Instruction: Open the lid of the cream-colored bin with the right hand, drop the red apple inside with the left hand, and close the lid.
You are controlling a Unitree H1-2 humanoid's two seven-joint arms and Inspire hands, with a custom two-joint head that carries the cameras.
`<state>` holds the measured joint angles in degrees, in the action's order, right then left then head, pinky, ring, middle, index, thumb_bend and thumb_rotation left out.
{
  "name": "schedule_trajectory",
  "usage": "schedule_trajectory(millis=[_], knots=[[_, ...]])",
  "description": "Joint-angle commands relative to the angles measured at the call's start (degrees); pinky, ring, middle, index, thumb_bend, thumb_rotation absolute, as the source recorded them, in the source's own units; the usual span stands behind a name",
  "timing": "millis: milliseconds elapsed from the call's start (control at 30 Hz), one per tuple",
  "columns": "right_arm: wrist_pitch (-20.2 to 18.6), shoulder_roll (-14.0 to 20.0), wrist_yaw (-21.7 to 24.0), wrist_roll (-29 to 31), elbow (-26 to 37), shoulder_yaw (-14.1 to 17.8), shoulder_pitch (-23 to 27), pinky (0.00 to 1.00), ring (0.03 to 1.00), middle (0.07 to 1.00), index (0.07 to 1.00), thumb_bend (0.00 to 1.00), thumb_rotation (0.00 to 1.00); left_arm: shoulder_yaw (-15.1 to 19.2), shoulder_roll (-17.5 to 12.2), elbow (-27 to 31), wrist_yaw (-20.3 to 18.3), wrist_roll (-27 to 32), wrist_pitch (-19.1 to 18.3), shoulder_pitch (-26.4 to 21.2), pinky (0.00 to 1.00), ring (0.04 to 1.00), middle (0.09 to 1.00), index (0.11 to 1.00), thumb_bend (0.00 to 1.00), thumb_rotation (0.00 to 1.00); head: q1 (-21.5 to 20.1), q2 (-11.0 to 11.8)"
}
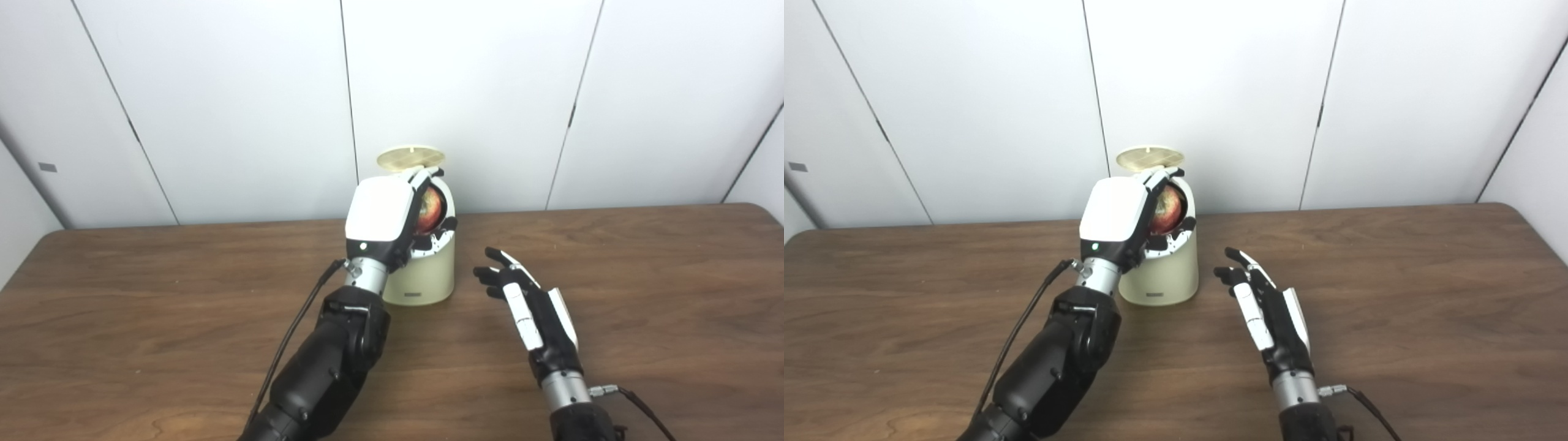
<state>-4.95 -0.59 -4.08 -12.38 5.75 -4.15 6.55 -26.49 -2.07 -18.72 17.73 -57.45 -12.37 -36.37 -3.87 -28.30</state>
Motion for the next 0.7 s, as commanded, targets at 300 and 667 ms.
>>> schedule_trajectory(millis=[300, 667], knots=[[0.32, 0.2, 0.52, -0.28, 2.24, -0.26, 1.16, 0.75, 0.779, 0.743, 0.824, 0.54, 1.0, 10.62, 3.54, -1.19, 4.55, 18.37, 13.13, 0.14, 0.78, 0.843, 0.84, 0.804, 0.6, 0.37, 0.34, -0.18], [-0.19, 0.58, 1.15, -0.59, 2.34, -0.24, 0.98, 0.8, 0.776, 0.726, 0.812, 0.52, 1.0, 12.52, 3.63, -2.52, 5.87, 21.58, 19.51, -0.09, 0.7, 0.793, 0.801, 0.781, 0.57, 0.35, 0.67, -0.34]])
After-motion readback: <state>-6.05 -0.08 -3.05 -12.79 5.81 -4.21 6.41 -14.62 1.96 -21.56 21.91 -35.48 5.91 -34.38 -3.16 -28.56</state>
